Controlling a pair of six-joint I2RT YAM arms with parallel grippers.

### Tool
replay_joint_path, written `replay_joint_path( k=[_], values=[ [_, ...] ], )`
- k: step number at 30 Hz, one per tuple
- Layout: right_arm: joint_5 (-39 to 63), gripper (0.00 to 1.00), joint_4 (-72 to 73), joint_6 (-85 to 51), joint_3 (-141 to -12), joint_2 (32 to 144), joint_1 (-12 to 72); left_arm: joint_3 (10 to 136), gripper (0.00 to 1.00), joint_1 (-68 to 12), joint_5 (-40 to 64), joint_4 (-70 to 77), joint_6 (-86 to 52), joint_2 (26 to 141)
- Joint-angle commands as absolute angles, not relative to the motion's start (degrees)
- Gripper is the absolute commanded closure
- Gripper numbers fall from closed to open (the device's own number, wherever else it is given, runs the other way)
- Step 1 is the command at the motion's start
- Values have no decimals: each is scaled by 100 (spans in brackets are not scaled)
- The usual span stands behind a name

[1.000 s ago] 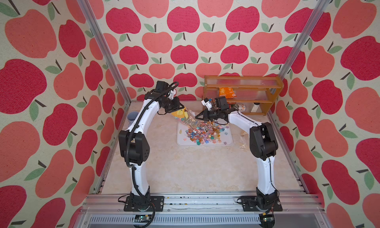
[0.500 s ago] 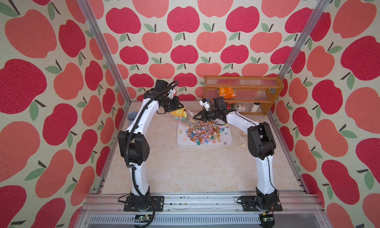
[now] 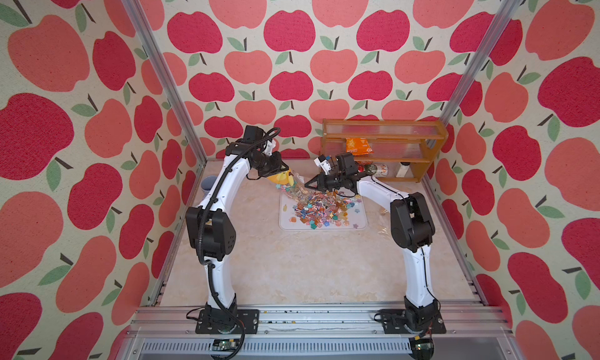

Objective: Pour candies out of the ziploc bag
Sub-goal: 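Pour the candies out of the ziploc bag onto the tray.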

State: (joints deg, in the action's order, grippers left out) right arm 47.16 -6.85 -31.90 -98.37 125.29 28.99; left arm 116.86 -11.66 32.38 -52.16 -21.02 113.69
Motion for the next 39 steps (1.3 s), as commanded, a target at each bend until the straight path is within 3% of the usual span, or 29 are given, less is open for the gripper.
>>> replay_joint_path(
  k=[1,39],
  values=[
    [4471,100,-1291,-3278,-9761,12886,2878,12132,100,-914,3128,-4707,-2013,11065],
    [4553,100,-1019,-3395,-9533,12870,2931,12752,100,-996,3111,-5117,-1942,11116]
  ],
)
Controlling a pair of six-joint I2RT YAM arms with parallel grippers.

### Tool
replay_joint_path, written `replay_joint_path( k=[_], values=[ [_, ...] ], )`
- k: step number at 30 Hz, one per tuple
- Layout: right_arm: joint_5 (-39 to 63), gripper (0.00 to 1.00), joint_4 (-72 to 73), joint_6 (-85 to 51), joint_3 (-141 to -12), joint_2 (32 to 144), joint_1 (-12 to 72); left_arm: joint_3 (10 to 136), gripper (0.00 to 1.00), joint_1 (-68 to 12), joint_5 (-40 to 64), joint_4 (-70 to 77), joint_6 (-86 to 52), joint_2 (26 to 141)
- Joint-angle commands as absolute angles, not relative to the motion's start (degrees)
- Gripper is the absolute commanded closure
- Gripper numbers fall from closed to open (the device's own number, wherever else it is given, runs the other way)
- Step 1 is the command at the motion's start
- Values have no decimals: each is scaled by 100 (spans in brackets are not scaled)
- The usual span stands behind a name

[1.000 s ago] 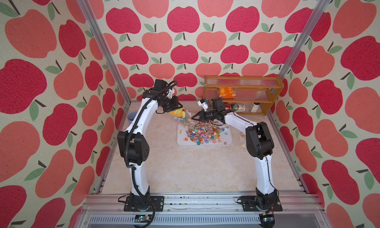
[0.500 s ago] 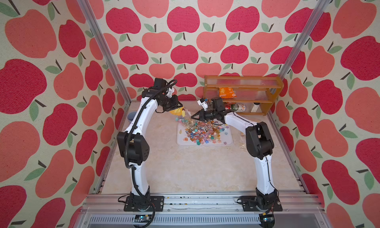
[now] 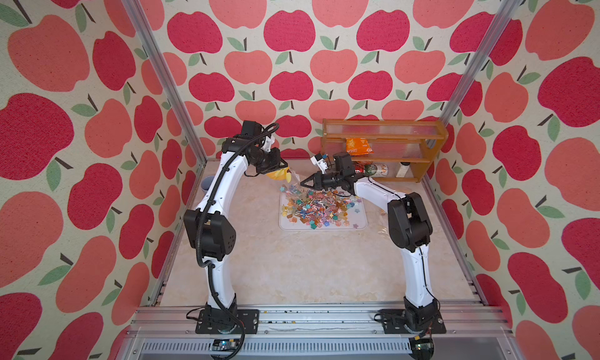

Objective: Pour candies out of the ziploc bag
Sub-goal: 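Pour the candies out of the ziploc bag onto the tray.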

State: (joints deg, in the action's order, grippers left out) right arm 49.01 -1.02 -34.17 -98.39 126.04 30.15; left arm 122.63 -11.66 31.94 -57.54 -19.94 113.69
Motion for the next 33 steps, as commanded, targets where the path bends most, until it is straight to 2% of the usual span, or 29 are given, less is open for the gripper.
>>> replay_joint_path(
  k=[1,23,33],
  values=[
    [4553,100,-999,-3401,-9506,12847,2935,12753,100,-1008,3119,-5107,-1942,11114],
    [4447,100,-1075,-3182,-8953,11996,2576,12769,100,-1155,3117,-5063,-1967,11188],
    [4452,100,-935,-3172,-8473,11634,2371,13216,100,-1401,3070,-5208,-1969,11446]
  ],
)
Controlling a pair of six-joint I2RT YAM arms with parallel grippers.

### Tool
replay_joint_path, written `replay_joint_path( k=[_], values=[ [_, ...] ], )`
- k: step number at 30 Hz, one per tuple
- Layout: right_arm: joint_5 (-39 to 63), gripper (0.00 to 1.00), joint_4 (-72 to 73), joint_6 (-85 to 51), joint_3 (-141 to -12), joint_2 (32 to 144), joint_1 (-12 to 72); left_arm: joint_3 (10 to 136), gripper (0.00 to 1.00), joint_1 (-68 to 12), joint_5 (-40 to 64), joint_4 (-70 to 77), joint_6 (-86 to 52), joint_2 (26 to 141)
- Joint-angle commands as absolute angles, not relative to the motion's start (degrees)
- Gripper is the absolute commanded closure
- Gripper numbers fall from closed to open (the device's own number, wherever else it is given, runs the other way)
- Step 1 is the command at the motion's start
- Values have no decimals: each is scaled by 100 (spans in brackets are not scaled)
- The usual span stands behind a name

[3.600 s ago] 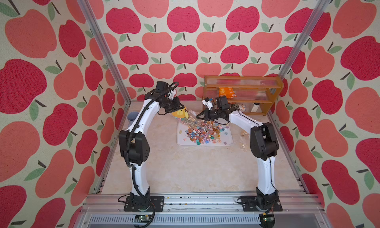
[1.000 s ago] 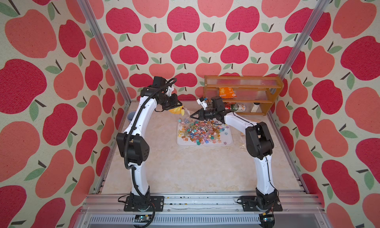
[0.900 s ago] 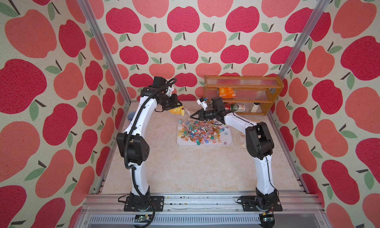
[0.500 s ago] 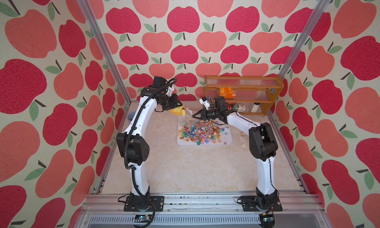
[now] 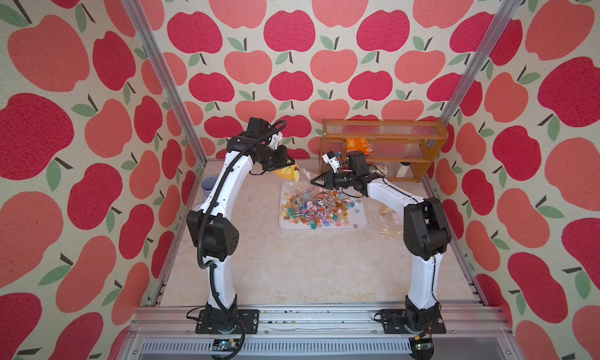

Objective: Pour candies out of the ziploc bag
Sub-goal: 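Pour the candies out of the ziploc bag onto the tray.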

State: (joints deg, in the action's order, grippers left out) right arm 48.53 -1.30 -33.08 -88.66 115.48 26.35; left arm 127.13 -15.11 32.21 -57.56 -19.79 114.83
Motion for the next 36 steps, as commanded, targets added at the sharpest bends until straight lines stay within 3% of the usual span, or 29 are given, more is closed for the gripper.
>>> replay_joint_path(
  k=[1,23,30,36],
  values=[
    [4456,100,-910,-3173,-8417,11596,2349,13293,100,-1436,3050,-5252,-1956,11497],
    [4631,100,-328,-3200,-7003,10832,1722,14798,100,-2027,2871,-5828,-1969,12444],
    [4734,100,-90,-3278,-6503,10525,1523,14605,100,-2162,2727,-5966,-1870,12495],
    [4665,100,-41,-3360,-6278,10012,1559,13270,100,-2099,2664,-5436,-1817,12046]
  ],
)
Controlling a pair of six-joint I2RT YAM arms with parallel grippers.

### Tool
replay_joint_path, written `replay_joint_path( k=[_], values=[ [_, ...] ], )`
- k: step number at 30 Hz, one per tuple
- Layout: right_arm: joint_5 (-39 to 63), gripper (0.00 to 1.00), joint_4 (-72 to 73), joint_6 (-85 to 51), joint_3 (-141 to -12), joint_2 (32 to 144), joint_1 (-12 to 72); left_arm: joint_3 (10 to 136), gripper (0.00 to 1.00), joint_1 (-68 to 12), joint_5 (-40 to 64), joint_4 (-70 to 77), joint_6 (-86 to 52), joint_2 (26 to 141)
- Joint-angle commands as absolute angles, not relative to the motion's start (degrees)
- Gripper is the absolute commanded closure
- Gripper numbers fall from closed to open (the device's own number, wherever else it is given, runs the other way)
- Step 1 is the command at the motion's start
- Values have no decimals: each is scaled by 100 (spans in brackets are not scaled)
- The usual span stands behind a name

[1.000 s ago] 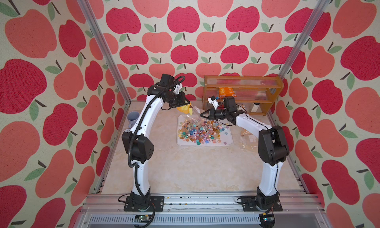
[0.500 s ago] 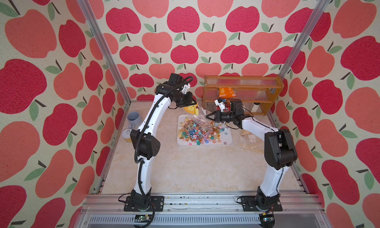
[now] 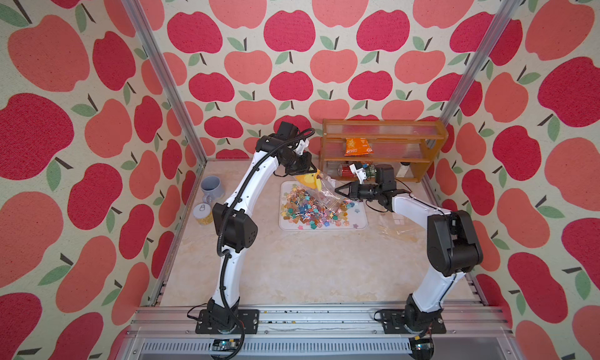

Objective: Pour candies out of the ziploc bag
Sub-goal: 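Pour the candies out of the ziploc bag onto the tray.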

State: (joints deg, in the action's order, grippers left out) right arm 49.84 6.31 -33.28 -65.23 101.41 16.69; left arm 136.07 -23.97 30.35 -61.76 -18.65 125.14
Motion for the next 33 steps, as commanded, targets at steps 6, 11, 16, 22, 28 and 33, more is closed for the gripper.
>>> replay_joint_path(
  k=[6,11,16,22,28,33],
  values=[
    [4644,100,-279,-3252,-6564,10300,1582,12971,100,-2092,2637,-5391,-1774,12096],
    [4641,100,-272,-3261,-6731,10542,1652,12966,95,-2116,2717,-5405,-1767,12227],
    [4631,100,-289,-3240,-6809,10647,1685,12932,75,-2104,2685,-5394,-1736,12265],
    [4640,100,-316,-3221,-6902,10738,1686,12926,68,-2105,2694,-5396,-1736,12304],
    [4658,100,-299,-3243,-6960,10776,1687,12904,63,-2113,2711,-5492,-1736,12341],
    [4705,100,-268,-3316,-7053,10818,1688,12617,59,-2102,2666,-5414,-1723,12067]
  ],
)
